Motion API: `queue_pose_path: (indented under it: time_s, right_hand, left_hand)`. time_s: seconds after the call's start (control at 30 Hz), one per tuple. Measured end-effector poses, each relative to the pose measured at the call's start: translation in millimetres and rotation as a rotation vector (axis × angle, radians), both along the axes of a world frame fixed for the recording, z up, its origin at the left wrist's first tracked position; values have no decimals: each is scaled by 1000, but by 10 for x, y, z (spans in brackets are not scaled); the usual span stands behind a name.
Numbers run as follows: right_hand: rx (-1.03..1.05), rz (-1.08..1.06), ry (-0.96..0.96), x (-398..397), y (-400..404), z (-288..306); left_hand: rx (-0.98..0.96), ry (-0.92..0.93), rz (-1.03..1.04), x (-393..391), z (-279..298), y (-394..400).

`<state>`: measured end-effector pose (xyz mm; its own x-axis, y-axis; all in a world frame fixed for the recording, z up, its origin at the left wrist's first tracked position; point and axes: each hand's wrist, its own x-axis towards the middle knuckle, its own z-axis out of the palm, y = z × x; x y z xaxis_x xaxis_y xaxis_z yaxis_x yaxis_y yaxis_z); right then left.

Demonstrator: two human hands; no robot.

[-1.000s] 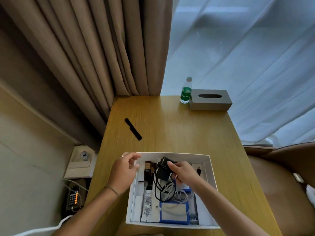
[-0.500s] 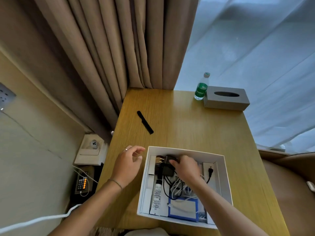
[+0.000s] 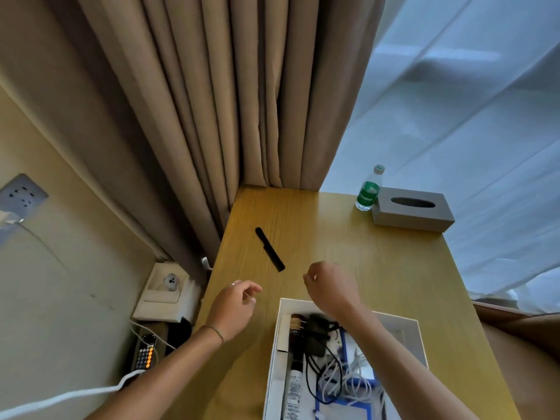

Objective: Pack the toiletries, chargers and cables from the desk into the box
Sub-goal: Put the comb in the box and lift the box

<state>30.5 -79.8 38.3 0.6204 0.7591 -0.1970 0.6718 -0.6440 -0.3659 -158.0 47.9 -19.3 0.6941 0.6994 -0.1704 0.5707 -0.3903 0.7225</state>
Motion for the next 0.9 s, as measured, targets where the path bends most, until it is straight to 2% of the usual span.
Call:
queue_pose_path:
  time_s: [0.13,0.27,0.47,0.6,0.77,0.9]
  right_hand:
    - [30,-36,60,76,430,-89]
    - [-33,-79,140,133,856,-337]
    - [-151,-118,107,151,1322,-868]
    - [-180,-179,66,146,1473,-1201]
    - [-201,-211,40,168,1559,-1429]
    - [-201,-269,104,205,1597,-1487]
  left_hand:
    - [7,61,14,-31,-134,180]
    - [11,151,33,-86,-375,281]
    - [106,303,-52,-222,-754,350]
    - [142,390,-119,-255,-952,343]
    - [311,454,-156,-275,-1078,287]
    - [358,454,-184,-297,-1114,274]
